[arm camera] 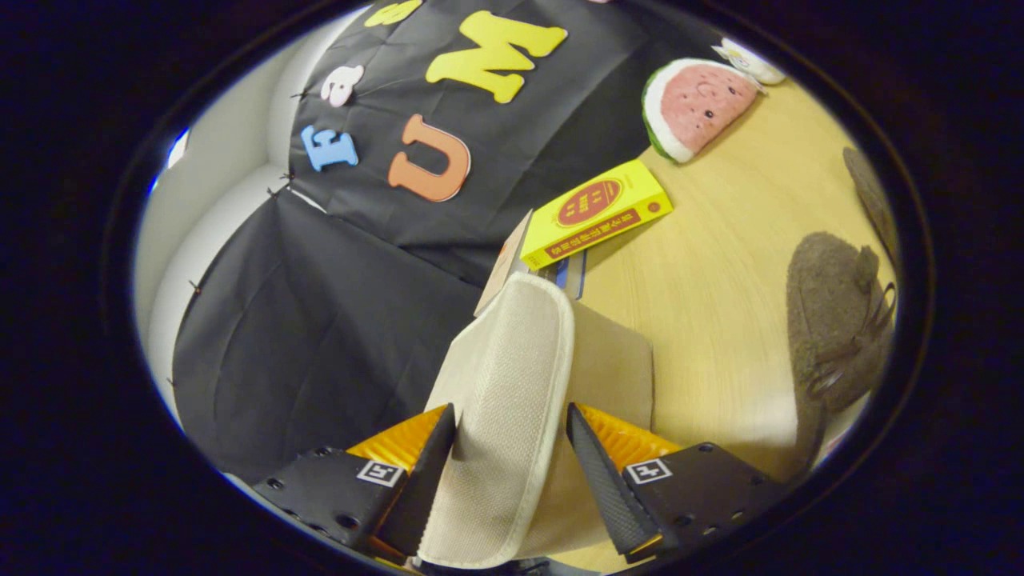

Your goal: Open the storage box then place both shoes into the box .Put the left shoe in first, then the right shoe, with the right side of both shoes facing outward in a uniform manner.

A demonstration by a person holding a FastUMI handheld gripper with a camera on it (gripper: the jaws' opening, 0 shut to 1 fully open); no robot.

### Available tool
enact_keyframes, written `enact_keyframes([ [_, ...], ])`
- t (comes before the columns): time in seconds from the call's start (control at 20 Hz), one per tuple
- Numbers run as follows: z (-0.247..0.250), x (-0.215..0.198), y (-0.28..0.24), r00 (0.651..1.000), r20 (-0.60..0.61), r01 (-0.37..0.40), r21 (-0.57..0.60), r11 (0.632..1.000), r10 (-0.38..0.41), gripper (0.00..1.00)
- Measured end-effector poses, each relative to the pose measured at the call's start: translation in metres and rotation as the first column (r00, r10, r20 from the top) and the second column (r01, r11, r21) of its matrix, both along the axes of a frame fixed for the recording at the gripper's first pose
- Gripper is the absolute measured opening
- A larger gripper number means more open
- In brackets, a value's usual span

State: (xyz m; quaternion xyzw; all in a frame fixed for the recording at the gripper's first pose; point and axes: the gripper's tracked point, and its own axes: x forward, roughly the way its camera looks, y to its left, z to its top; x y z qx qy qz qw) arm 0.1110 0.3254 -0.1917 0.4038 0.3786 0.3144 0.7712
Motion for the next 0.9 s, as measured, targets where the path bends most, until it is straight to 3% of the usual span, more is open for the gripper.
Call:
enact_keyframes([
  [0.1, 0.0, 0.001, -0.002, 1.0, -0.004, 0.007, 0.013, 1.0, -0.007, 0.89],
  [0.4, 0.007, -0.005, -0.005, 1.0, 0.012, -0.024, -0.1, 0.995, 0.026, 0.73],
  [0.7, 0.02, -0.004, -0.018, 0.999, 0.016, 0.033, -0.208, 0.978, -0.031, 0.59],
  [0.9, 0.025, -0.014, -0.02, 0.999, 0.036, 0.024, -0.273, 0.962, -0.014, 0.5],
])
